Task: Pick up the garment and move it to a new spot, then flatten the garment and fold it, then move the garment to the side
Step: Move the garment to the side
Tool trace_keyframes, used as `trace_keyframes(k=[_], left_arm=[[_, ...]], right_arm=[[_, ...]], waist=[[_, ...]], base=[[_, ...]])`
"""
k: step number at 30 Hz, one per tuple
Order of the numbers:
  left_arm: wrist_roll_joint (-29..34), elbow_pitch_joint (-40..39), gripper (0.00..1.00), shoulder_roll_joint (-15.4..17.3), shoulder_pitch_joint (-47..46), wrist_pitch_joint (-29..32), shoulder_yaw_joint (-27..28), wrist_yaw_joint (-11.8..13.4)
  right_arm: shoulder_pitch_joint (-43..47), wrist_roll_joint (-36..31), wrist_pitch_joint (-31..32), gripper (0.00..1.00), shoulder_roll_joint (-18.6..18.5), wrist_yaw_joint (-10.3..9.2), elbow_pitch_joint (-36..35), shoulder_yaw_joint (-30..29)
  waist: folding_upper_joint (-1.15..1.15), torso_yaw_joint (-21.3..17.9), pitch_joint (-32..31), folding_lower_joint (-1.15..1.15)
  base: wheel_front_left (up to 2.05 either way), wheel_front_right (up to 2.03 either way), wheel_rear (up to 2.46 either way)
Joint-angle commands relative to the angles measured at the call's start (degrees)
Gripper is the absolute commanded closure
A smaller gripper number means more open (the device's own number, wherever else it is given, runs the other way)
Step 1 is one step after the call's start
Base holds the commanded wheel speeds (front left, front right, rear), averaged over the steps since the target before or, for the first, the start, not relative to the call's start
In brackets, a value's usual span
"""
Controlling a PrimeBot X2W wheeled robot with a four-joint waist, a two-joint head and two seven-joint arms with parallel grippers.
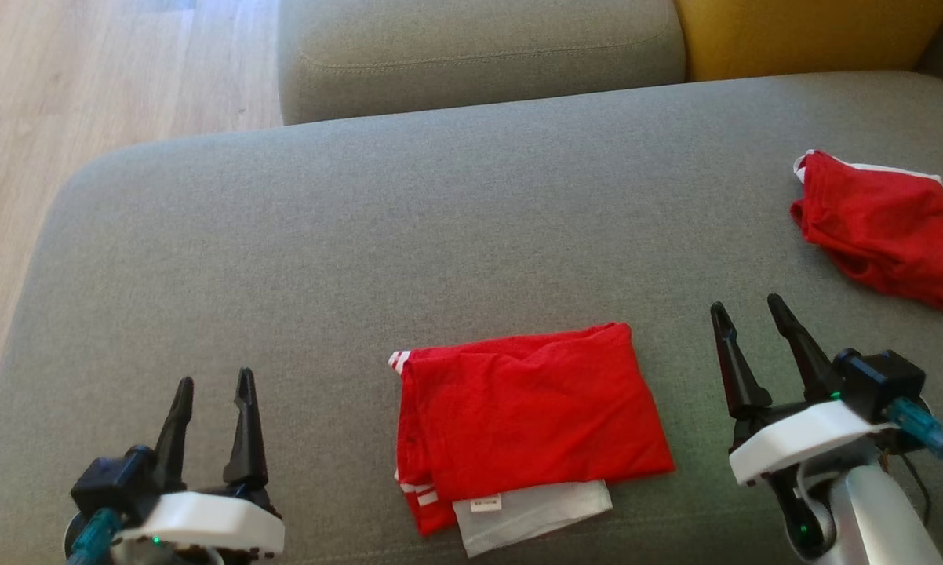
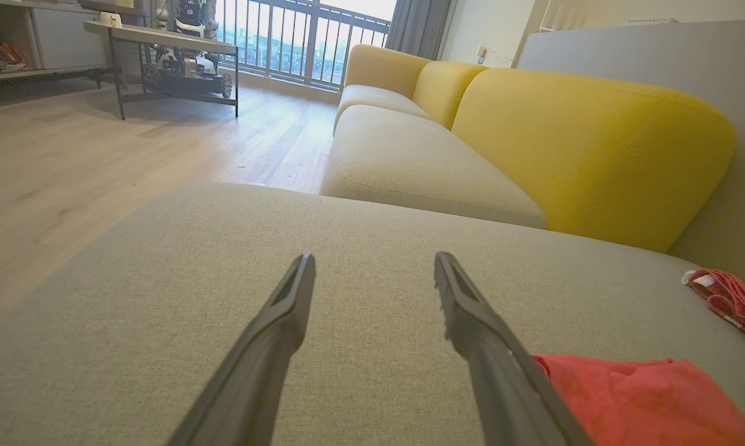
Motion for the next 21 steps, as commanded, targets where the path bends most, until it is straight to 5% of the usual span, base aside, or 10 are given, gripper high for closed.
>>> trace_keyframes(k=[1,13,21], left_arm=[[-0.3,-1.9,0.00,0.0,-1.5,-0.7,1.5,0.2],[0.2,-1.5,0.00,0.0,-1.6,-0.7,0.9,0.2],[1.0,0.1,0.00,0.0,-3.1,-0.7,-0.6,-0.1]], right_arm=[[-0.6,-0.7,-0.4,0.00,0.1,-0.02,-2.2,1.1],[0.0,-2.5,0.9,0.00,0.7,-0.02,-1.8,0.2],[-1.0,-0.2,6.0,0.00,0.9,-0.02,2.4,4.6]], waist=[[0.00,0.1,0.0,0.00],[0.00,1.1,0.5,0.00],[0.00,2.7,3.8,0.00]], base=[[0.00,0.00,0.00],[0.00,0.00,0.00],[0.00,0.00,0.00]])
